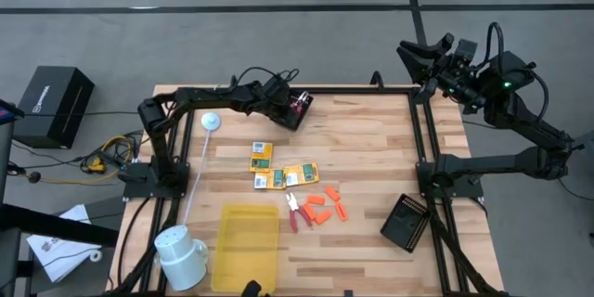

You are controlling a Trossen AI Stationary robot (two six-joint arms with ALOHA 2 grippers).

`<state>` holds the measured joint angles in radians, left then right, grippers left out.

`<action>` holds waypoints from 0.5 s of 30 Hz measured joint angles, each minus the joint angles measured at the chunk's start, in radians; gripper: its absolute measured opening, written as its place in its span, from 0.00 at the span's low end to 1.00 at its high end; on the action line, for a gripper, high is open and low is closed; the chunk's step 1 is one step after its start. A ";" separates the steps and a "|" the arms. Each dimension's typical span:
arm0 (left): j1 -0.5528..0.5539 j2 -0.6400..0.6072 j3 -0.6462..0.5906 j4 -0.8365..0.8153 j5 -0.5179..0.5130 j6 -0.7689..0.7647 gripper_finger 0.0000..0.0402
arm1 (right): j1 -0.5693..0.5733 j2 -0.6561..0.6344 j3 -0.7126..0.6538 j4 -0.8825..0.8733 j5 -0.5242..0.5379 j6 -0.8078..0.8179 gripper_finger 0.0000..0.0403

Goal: Pick & Place School Supplies
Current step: Put the red puncher into the top black bin

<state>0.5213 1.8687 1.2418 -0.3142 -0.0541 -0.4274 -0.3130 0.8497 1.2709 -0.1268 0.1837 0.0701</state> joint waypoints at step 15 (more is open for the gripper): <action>-0.154 -0.043 0.001 0.045 0.241 0.102 0.31 | 0.061 -0.005 0.000 -0.178 -0.001 0.078 0.22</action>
<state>0.3671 1.8260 1.2427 -0.2697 0.1869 -0.3255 -0.2520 0.8448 1.2705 -0.3045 0.1825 0.1482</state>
